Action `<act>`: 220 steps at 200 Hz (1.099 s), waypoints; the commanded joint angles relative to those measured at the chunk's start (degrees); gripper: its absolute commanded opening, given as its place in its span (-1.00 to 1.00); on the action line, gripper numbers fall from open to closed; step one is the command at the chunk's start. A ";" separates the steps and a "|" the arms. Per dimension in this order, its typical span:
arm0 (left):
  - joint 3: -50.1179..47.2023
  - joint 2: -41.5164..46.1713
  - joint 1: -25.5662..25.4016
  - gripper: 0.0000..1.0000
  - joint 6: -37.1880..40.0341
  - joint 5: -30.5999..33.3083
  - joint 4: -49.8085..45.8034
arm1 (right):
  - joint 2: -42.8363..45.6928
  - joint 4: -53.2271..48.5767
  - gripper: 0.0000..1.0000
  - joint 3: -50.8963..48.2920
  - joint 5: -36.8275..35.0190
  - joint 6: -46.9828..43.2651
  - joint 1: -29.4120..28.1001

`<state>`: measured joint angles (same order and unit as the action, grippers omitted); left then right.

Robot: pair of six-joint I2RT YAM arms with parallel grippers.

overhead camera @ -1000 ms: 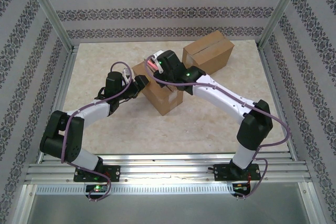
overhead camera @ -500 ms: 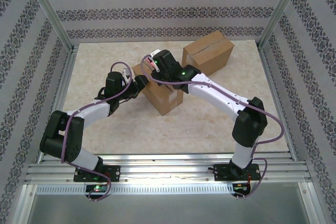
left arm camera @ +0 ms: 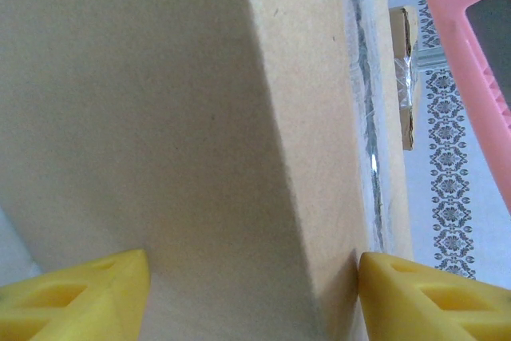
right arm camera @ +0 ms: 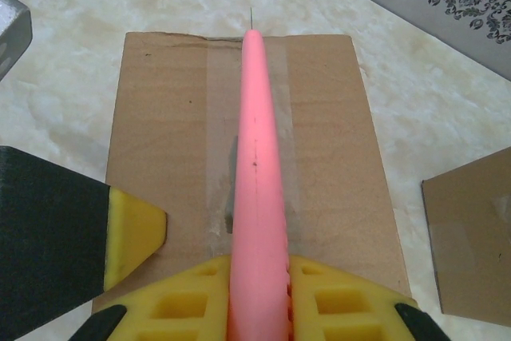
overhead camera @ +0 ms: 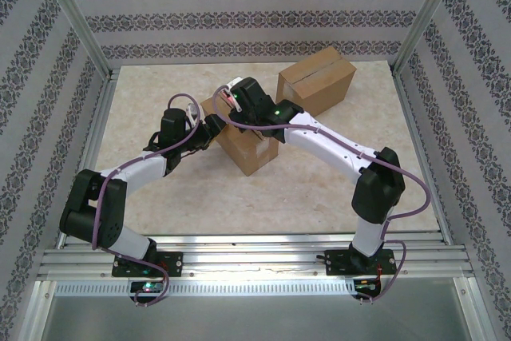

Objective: Unpack the express box

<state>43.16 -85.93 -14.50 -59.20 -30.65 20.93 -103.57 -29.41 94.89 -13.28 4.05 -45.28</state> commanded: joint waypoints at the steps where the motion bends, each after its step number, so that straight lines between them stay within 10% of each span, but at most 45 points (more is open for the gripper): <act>1: 0.51 -0.32 0.31 0.37 0.76 0.65 -2.05 | -1.08 -0.91 -1.00 2.13 -0.96 -0.79 -0.71; 220: 0.17 -1.25 0.35 0.37 0.14 0.80 -0.36 | -1.30 -4.14 -1.00 -0.27 -2.88 1.23 -1.74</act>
<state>43.16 -85.95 -14.50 -59.20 -30.65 20.99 -105.41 -30.06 95.92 -14.74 4.32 -46.02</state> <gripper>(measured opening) 0.685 0.172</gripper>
